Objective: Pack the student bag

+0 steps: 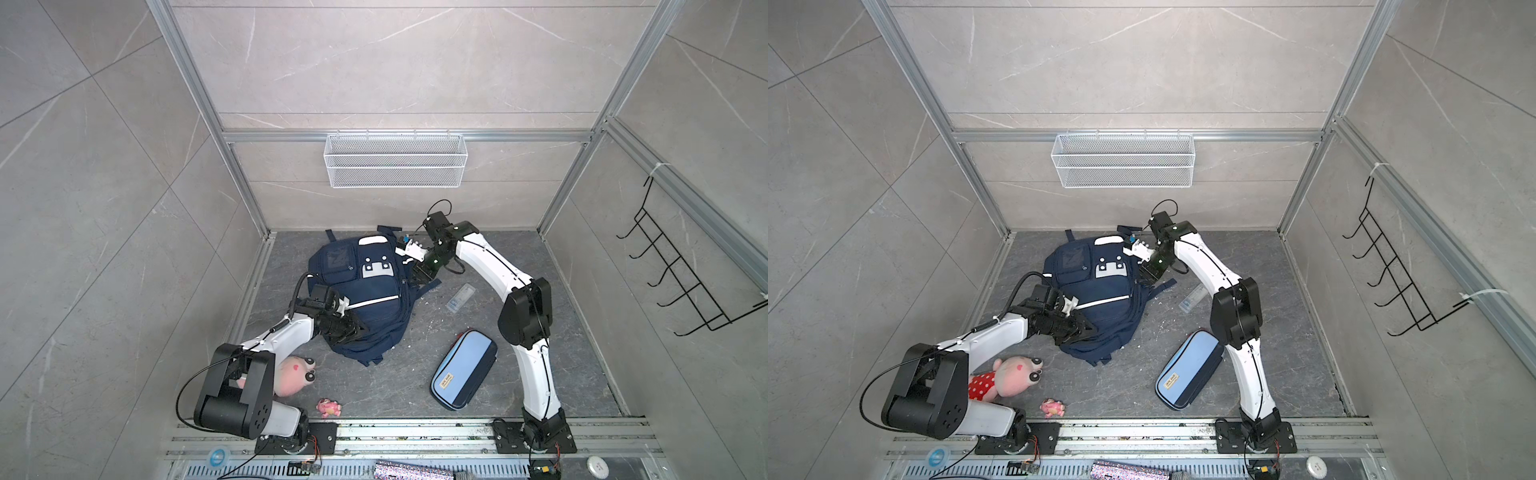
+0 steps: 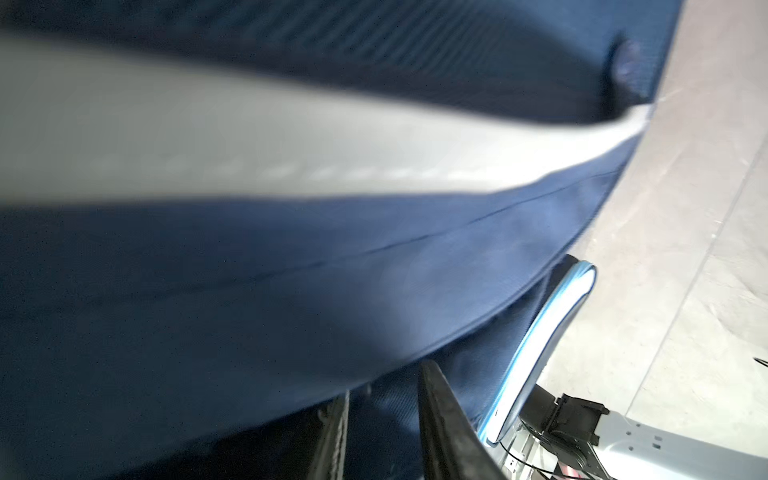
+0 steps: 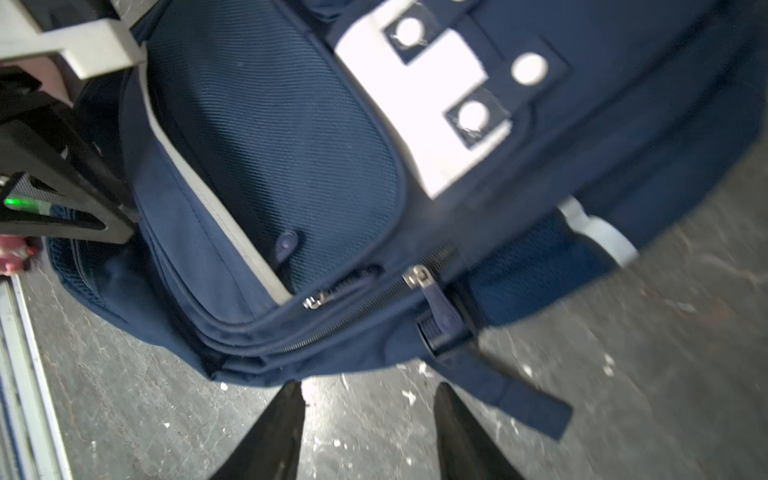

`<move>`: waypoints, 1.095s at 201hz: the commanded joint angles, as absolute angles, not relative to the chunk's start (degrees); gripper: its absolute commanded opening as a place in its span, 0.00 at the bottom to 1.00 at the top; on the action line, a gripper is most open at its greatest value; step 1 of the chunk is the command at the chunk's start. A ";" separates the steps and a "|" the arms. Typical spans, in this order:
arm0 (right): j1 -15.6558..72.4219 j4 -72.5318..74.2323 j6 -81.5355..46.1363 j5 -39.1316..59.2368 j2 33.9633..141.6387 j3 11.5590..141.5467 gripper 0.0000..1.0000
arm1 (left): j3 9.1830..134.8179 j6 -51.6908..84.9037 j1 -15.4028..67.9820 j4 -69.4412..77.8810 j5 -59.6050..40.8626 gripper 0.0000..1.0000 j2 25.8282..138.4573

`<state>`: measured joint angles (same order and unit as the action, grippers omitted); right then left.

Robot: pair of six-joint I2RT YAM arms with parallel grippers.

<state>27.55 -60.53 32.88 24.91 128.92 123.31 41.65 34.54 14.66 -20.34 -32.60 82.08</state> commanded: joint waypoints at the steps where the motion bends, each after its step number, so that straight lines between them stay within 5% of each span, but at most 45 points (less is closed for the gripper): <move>1: 27.60 -59.59 36.35 25.84 132.60 125.73 0.51 | 41.69 35.17 14.75 -24.56 -29.75 0.31 80.62; 130: 24.79 -61.55 38.58 28.74 141.69 133.43 0.47 | 44.63 35.02 14.77 -25.40 -29.62 0.29 81.15; 220: 25.57 -62.58 37.18 26.99 146.42 137.26 0.24 | 45.59 35.00 14.79 -26.11 -28.58 0.24 80.18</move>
